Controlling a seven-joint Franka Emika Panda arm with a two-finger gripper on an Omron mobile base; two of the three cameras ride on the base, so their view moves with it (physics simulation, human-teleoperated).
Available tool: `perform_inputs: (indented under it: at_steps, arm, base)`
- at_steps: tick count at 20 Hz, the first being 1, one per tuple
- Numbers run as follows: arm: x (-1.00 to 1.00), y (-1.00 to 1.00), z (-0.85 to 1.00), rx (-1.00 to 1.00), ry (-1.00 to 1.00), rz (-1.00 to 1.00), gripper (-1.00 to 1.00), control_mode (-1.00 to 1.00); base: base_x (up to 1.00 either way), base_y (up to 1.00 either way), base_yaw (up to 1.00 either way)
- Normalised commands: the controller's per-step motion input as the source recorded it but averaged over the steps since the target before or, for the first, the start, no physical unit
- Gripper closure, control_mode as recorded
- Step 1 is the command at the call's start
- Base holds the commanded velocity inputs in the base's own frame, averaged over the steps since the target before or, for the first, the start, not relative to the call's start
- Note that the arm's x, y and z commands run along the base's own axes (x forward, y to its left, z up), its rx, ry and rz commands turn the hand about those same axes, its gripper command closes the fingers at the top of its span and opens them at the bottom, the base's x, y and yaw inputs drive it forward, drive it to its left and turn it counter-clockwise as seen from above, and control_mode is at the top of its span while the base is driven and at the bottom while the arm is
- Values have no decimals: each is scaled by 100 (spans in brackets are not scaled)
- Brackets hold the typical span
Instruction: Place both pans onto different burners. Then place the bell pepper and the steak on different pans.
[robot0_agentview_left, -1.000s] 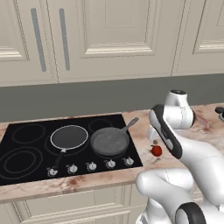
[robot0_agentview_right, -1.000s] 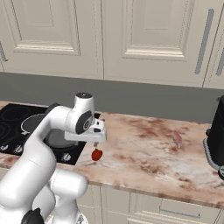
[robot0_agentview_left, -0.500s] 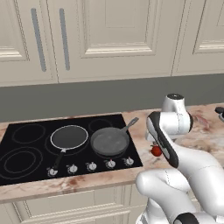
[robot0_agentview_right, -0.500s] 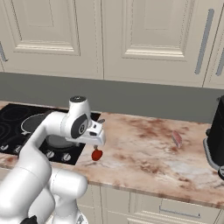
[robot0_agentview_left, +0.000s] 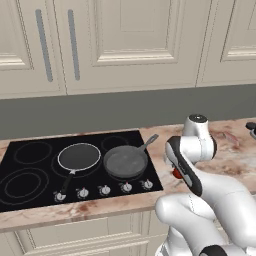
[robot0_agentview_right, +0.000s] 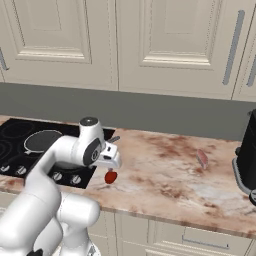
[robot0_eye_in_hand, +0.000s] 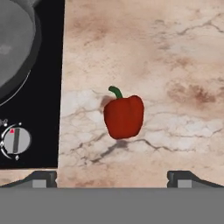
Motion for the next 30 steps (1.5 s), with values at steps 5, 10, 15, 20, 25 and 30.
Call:
perform_inputs:
  at_steps: [5, 10, 15, 20, 25, 30]
  arm:
    - [30, 0, -20, 0, -1, 0, -100, -100]
    - [21, -12, -18, 0, 0, 0, -100, -100]
    - [10, -21, -14, 0, 0, 0, -100, -100]
    - [3, -2, -17, 0, 0, 0, -100, -100]
    - [0, 0, -12, 0, 0, -1, -100, -100]
    - [0, 0, -16, 0, 0, 0, -100, -100]
  base:
    - [0, 0, 0]
    - [0, 0, 0]
    - [0, 0, 0]
    - [0, 0, 0]
    - [0, 0, 0]
    - [0, 0, 0]
